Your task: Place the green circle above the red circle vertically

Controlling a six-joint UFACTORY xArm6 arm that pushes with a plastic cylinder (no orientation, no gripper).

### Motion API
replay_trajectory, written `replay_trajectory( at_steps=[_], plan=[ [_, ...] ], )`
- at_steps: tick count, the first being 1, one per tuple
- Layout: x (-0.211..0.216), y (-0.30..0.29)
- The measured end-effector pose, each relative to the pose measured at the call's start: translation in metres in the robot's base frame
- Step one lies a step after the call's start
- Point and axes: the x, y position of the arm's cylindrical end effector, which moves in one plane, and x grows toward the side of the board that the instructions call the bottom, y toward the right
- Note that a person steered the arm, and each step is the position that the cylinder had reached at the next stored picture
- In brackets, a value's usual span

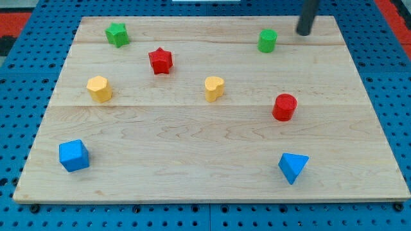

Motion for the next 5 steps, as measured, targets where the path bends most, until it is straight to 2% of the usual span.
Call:
replay_trajectory(
  at_steps=[5],
  plan=[
    [-0.028,0.024]
  ],
)
